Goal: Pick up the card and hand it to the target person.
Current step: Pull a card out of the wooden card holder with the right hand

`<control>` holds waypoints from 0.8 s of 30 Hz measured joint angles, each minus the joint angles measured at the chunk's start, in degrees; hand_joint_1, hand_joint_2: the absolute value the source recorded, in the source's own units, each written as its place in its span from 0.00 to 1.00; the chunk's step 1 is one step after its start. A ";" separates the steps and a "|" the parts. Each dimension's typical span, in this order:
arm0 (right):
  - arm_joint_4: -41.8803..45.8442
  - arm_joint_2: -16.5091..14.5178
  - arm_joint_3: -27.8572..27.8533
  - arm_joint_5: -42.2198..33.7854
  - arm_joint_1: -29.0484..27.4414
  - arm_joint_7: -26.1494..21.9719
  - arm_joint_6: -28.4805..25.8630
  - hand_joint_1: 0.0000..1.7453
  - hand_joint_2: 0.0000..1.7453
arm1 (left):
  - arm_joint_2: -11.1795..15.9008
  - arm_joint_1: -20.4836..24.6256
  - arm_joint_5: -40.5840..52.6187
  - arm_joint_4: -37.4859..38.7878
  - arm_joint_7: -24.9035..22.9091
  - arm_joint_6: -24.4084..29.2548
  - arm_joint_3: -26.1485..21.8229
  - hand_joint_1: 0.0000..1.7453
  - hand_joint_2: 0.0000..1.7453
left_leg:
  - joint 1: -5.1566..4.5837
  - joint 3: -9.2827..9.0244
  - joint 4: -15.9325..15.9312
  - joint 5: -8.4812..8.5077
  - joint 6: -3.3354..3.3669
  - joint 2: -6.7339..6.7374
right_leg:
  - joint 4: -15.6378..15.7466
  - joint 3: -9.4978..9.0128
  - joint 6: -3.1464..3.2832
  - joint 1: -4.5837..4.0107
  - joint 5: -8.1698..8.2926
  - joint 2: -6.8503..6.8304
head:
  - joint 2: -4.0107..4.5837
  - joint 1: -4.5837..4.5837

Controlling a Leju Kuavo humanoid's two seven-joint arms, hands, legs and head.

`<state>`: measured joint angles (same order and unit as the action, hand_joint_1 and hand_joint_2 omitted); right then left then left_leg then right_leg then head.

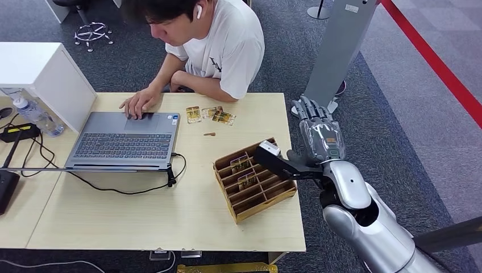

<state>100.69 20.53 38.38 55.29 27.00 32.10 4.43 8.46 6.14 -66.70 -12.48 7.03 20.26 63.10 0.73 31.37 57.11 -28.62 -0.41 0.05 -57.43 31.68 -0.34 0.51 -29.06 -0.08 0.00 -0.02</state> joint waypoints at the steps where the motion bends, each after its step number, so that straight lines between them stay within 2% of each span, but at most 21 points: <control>1: -0.48 -0.34 1.00 1.52 0.98 0.49 1.14 0.13 1.00 | -0.01 0.02 0.07 0.00 0.07 -0.01 0.01 0.00 0.00 | 0.00 0.00 0.00 0.00 0.00 0.00 | 0.00 0.00 0.00 0.00 0.00 0.00 | 0.00 -0.01; 6: -4.42 -2.15 5.30 5.46 4.59 1.39 4.35 0.62 1.00 | -0.04 0.11 0.19 0.00 0.27 -0.02 0.01 0.00 0.00 | 0.00 0.02 0.00 0.00 0.00 -0.02 | -0.01 0.00 0.00 0.00 0.00 -0.02 | 0.00 -0.01; 8: -6.33 -2.76 6.67 5.81 5.65 1.39 4.58 0.74 1.00 | -0.04 0.11 0.19 0.00 0.29 -0.02 0.01 0.00 0.00 | 0.00 0.03 0.00 0.00 0.00 -0.03 | -0.01 0.01 0.00 0.00 0.00 -0.04 | 0.00 -0.02; 15: -12.75 -4.20 10.29 5.69 8.53 1.37 4.66 0.70 1.00 | -0.05 0.10 0.19 0.00 0.29 -0.02 0.01 0.00 0.00 | 0.00 0.03 0.00 0.00 0.00 -0.04 | -0.01 0.02 0.00 0.00 0.00 -0.04 | 0.00 0.02; 19: -15.67 -4.66 11.29 4.74 9.40 1.49 4.50 0.45 1.00 | -0.04 0.08 0.17 0.00 0.16 -0.02 0.01 0.00 0.00 | 0.00 0.03 0.00 0.00 0.00 -0.04 | -0.01 0.02 0.00 0.00 0.00 -0.05 | 0.00 -0.01; 24: -18.19 -5.07 12.13 3.67 10.11 1.73 4.36 0.36 1.00 | -0.04 0.07 0.02 0.00 -0.29 0.14 0.01 0.00 0.00 | 0.00 0.03 0.00 0.00 0.00 -0.04 | -0.01 0.03 0.00 0.00 0.00 -0.04 | 0.00 0.01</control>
<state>82.51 15.46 50.50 58.96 37.11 33.82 8.79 8.41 6.21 -66.69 -12.48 6.74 20.40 63.10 0.73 31.39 57.11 -28.62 -0.40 0.01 -57.44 31.70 -0.34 0.51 -29.06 -0.12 0.00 -0.01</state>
